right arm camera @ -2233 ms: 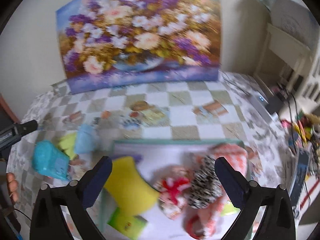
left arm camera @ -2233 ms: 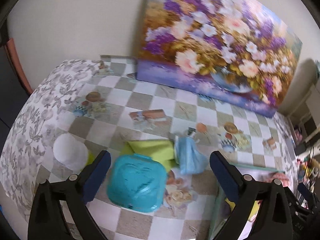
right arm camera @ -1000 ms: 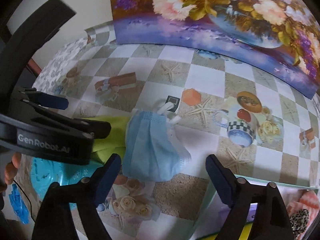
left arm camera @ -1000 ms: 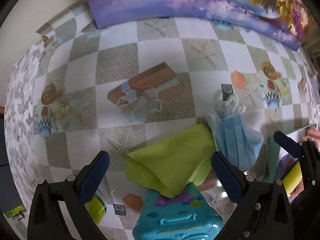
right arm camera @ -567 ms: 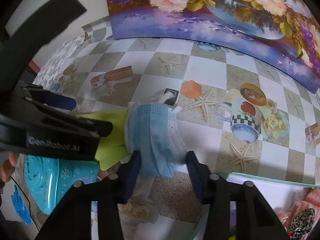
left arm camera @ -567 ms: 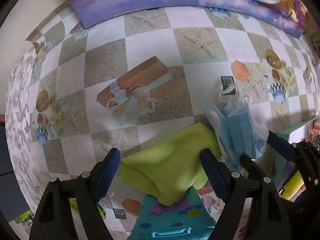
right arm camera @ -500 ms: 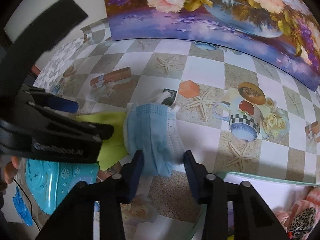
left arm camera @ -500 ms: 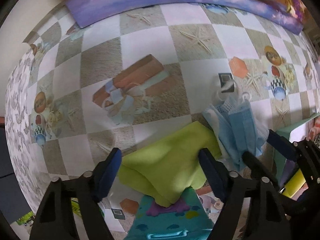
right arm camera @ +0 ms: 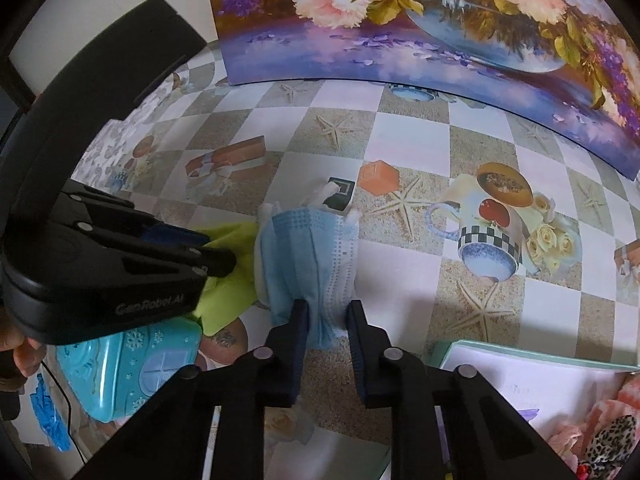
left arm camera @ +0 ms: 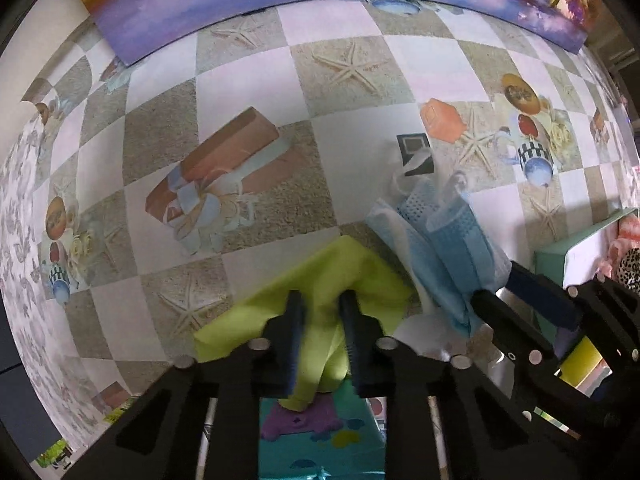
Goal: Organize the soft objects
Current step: 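Grasp blue mask with right tool while left tool grasps green cloth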
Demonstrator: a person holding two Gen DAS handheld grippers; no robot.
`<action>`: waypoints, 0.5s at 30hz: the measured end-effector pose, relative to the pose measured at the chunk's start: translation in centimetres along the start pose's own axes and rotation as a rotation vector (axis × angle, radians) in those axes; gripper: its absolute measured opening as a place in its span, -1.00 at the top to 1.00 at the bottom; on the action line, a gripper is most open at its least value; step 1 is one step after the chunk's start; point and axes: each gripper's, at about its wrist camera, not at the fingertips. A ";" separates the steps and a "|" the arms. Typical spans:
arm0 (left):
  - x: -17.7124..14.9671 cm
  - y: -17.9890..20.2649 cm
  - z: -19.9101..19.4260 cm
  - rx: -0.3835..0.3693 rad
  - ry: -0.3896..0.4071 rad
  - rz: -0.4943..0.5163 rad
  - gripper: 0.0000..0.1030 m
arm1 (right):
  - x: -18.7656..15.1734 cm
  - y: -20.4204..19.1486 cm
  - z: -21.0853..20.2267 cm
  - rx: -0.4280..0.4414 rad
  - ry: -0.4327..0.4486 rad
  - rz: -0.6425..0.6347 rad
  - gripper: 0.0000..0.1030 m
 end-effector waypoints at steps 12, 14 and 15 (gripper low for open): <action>-2.1 -1.1 -3.1 0.006 0.186 -0.086 0.87 | -0.5 0.1 -2.4 0.010 0.039 0.012 0.71; -2.6 -1.3 -4.0 -0.013 0.225 -0.111 0.87 | -0.6 0.1 -3.1 0.010 0.050 0.018 0.72; -2.9 -1.3 -4.5 -0.020 0.248 -0.125 0.87 | -0.7 0.2 -3.5 0.010 0.056 0.021 0.72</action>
Point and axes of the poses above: each gripper's, at about its wrist camera, not at the fingertips, and z roughly the way its jaws point, y to its right, x to its top, and after that the axes turned 1 degree about -y, right-handed
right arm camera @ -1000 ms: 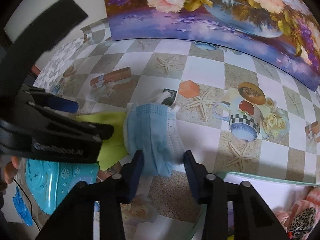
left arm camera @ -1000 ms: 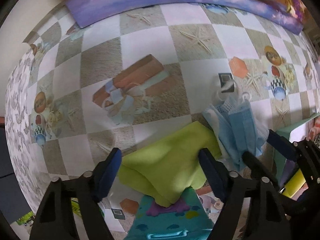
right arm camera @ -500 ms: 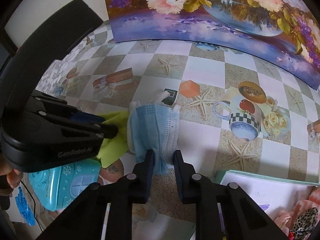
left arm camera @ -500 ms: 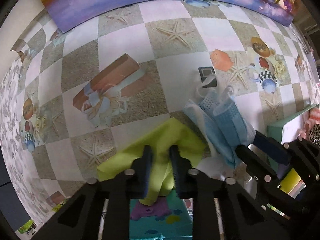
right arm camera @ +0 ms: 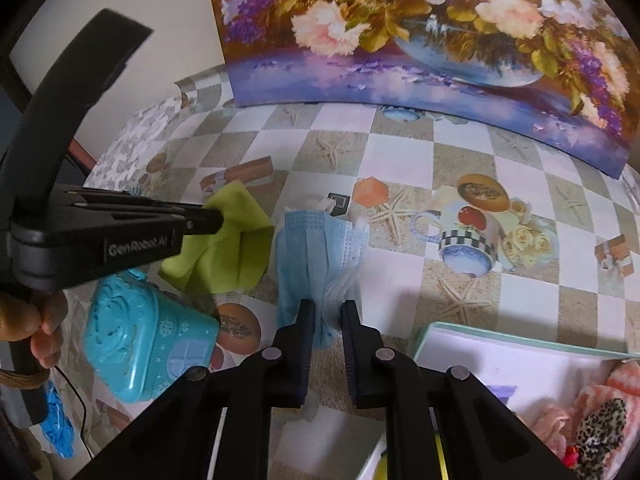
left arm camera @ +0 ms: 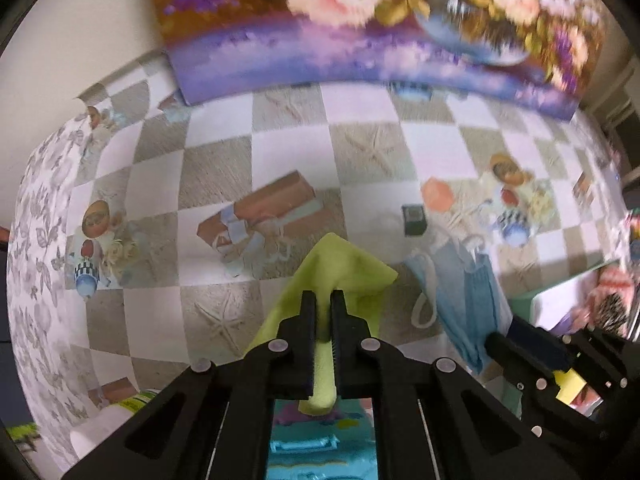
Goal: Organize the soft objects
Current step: 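Grasp blue mask with right tool while left tool grasps green cloth, then carry blue mask with right tool while left tool carries green cloth to tray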
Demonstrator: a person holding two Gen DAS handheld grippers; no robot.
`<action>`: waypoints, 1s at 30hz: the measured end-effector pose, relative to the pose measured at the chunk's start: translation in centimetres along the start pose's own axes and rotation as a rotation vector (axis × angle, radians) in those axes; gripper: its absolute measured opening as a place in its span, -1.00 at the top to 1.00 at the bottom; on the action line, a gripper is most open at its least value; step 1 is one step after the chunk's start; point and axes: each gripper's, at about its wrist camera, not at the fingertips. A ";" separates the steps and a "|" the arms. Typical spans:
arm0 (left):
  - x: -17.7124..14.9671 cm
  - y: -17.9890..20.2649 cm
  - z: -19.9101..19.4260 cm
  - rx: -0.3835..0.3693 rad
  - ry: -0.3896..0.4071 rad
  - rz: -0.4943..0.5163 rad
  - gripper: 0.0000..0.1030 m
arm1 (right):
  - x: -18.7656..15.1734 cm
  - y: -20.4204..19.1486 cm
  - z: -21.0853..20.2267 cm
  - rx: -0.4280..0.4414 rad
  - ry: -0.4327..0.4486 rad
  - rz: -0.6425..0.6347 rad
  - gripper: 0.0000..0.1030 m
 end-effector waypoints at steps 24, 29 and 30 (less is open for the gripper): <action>-8.3 1.4 -15.3 -0.037 0.438 -0.151 0.87 | -4.9 2.5 -13.2 -0.009 0.204 0.092 0.75; -8.4 2.4 -14.1 -0.023 0.379 -0.121 0.87 | -6.7 3.7 -14.7 -0.002 0.220 0.126 0.75; -7.9 2.6 -13.4 -0.020 0.350 -0.110 0.87 | -6.9 3.8 -14.7 0.001 0.220 0.130 0.75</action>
Point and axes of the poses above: each gripper's, at about its wrist camera, not at the fingertips, and z roughly the way its jaws point, y to its right, x to its top, and after that the axes turned 1 degree about -y, right-handed
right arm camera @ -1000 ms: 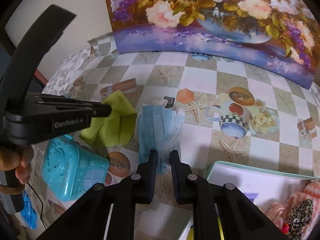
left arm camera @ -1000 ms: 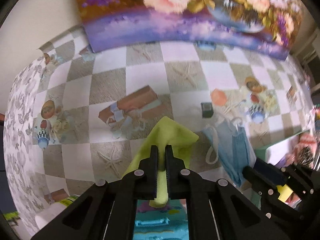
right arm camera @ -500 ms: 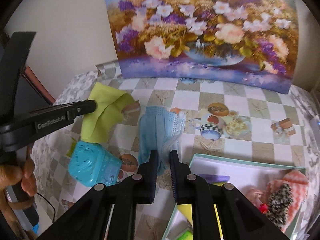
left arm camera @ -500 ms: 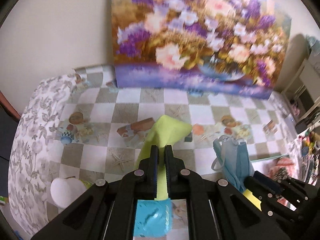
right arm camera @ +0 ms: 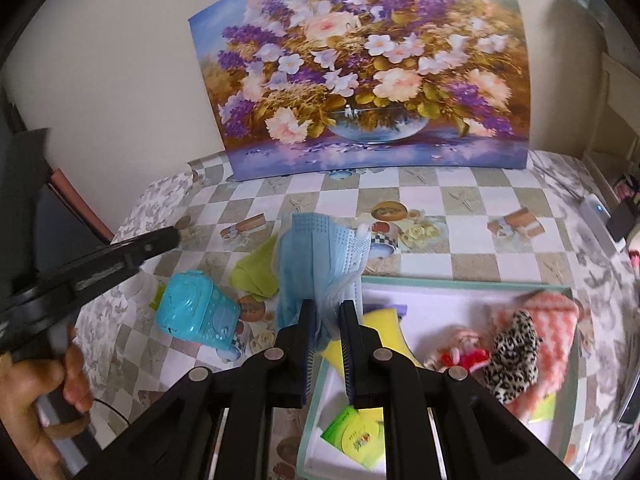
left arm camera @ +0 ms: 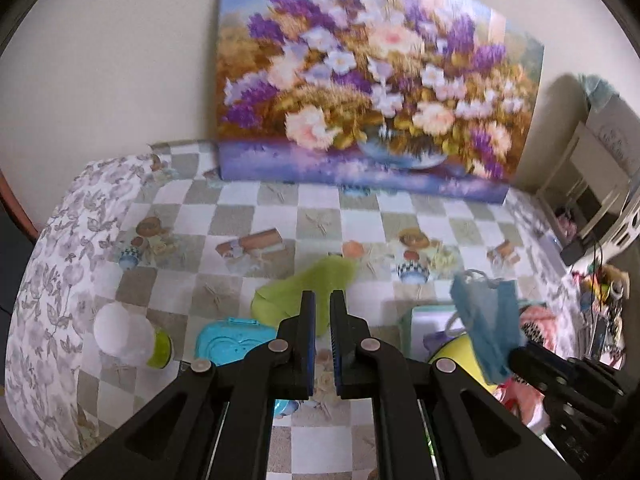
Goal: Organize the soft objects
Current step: 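Carry blue mask with right tool while left tool carries green cloth to tray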
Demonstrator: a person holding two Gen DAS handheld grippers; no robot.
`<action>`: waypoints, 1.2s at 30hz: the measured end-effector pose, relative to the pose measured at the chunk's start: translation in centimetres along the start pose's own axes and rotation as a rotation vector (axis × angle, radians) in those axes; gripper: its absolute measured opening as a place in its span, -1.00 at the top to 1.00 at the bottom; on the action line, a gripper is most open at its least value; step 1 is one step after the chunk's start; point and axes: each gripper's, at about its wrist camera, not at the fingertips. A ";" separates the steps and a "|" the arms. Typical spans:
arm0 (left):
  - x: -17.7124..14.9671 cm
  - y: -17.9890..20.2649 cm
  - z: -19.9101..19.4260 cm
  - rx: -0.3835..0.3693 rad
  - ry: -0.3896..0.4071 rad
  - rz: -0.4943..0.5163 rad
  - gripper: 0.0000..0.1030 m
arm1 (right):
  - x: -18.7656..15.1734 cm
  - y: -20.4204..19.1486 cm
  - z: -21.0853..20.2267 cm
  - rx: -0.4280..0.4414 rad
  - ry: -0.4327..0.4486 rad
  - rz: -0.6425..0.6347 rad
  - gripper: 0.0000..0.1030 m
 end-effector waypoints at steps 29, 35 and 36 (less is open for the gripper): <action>2.0 1.8 18.7 0.149 -0.428 0.185 -0.17 | 1.1 5.2 4.0 -0.032 -0.058 0.088 0.75; 1.5 1.2 18.4 0.077 -0.429 0.136 0.23 | 1.1 6.1 3.8 -0.038 -0.053 0.124 0.72; 1.4 1.2 18.3 0.068 -0.425 0.129 0.29 | 1.1 6.2 3.8 -0.039 -0.053 0.128 0.72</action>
Point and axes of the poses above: each gripper's, at about its wrist camera, not at the fingertips, and z roughly the way its jaws point, y to its right, x to its top, and after that the axes turned 1 degree about -y, right-handed
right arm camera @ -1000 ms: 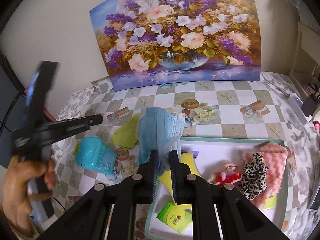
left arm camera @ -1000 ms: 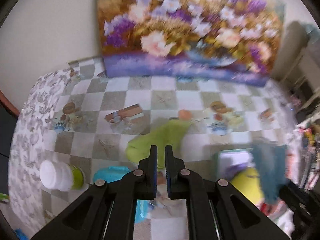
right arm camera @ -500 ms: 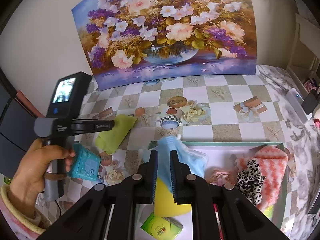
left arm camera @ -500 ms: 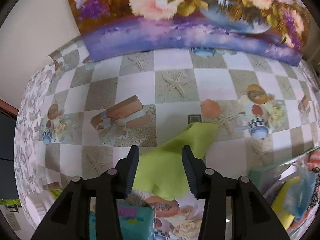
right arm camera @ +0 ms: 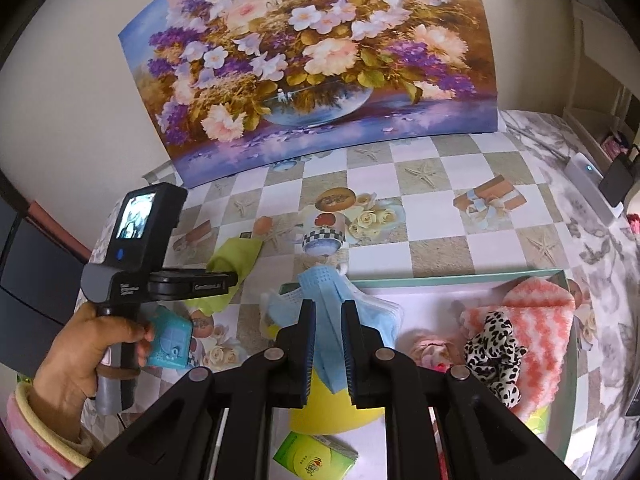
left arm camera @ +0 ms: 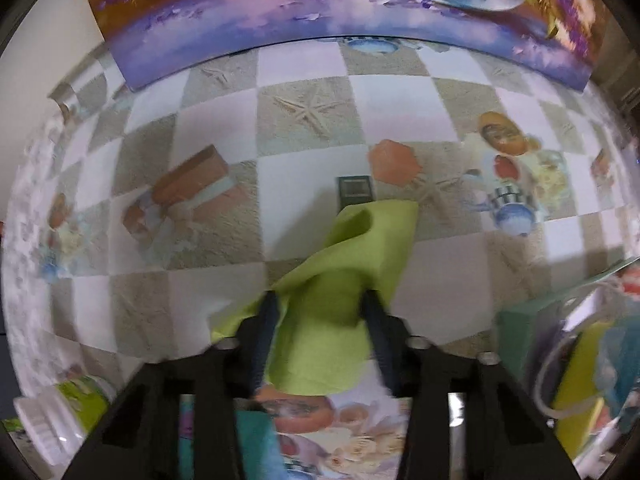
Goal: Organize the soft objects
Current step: 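Carry blue mask with right tool while left tool carries green cloth to tray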
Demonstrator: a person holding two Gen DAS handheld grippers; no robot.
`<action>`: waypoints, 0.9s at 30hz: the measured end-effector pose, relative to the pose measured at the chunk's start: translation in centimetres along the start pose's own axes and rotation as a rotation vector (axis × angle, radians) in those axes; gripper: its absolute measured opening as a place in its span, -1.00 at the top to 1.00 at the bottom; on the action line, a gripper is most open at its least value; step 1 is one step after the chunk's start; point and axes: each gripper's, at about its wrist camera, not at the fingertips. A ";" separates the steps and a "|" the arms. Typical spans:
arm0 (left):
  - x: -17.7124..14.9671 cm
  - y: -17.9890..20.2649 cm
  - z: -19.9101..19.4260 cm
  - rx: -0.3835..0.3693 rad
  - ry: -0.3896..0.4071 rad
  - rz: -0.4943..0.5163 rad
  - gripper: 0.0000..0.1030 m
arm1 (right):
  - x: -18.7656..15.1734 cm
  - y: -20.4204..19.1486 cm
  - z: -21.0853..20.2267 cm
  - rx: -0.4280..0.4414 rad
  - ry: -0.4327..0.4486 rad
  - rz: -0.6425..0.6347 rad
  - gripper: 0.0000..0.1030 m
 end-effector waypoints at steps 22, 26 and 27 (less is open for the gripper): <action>-5.4 1.2 -11.0 -0.232 0.286 -0.205 0.83 | -0.7 -0.1 0.2 0.011 -0.037 -0.013 0.25; -6.7 2.2 -13.2 -0.217 0.329 -0.195 0.83 | -0.8 -0.1 0.5 0.001 -0.041 -0.019 0.20; -7.3 2.5 -13.8 -0.225 0.339 -0.193 0.83 | -0.9 0.0 0.5 -0.003 -0.044 -0.015 0.20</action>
Point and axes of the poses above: each gripper's, at about its wrist camera, not at the fingertips, and z roughly the way its jaws point, y to its right, x to its top, and after that the axes turned 1 degree about -y, right-handed
